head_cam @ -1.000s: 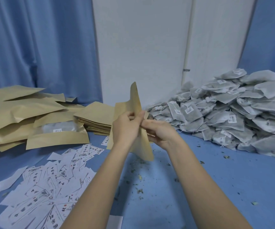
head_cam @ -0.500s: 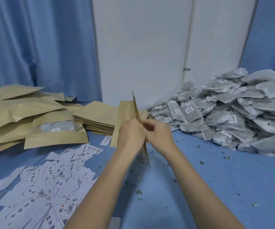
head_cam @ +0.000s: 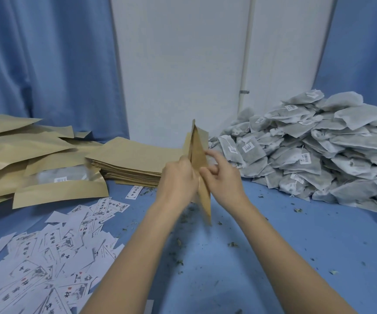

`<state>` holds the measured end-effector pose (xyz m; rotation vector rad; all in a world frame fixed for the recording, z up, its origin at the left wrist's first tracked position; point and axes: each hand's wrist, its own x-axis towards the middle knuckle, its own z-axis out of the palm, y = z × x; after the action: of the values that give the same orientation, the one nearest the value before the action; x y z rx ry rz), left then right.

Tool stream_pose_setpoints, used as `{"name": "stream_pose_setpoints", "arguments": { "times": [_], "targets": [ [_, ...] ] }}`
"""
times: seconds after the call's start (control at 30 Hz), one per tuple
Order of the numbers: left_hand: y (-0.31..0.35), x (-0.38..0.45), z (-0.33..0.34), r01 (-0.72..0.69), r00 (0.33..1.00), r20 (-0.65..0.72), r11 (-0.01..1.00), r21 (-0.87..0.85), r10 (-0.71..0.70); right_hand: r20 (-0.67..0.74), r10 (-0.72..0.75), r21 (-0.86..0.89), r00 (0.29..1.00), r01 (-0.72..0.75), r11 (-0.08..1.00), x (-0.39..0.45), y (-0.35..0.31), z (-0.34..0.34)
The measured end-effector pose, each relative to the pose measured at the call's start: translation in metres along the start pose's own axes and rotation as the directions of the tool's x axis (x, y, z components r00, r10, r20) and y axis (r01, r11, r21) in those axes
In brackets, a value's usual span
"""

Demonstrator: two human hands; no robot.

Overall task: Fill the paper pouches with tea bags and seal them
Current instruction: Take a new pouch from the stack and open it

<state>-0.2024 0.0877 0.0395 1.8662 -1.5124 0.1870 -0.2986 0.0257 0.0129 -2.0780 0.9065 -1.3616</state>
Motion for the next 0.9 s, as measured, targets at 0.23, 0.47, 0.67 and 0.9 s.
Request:
{"name": "stream_pose_setpoints", "arguments": {
  "times": [0.23,0.47,0.67,0.9],
  "targets": [
    [0.036,-0.002,0.003,-0.037,0.998,-0.035,0.96,0.277,0.049,-0.066,-0.348,-0.282,0.935,0.317,0.906,0.0,-0.004,-0.003],
    [0.073,-0.013,0.006,-0.087,0.996,0.068,0.878,0.47,0.062,0.032,-0.127,-0.193,0.991,0.131,0.972,0.007,0.005,-0.019],
    [0.086,-0.004,0.009,-0.082,0.99,0.141,0.856,0.51,0.011,-0.099,-0.297,-0.918,0.95,0.027,0.395,0.014,-0.003,-0.026],
    [0.089,0.006,0.013,-0.086,0.993,0.115,0.892,0.443,0.039,0.173,-0.255,-0.835,0.951,0.279,0.475,0.014,0.006,-0.043]
  ]
}}
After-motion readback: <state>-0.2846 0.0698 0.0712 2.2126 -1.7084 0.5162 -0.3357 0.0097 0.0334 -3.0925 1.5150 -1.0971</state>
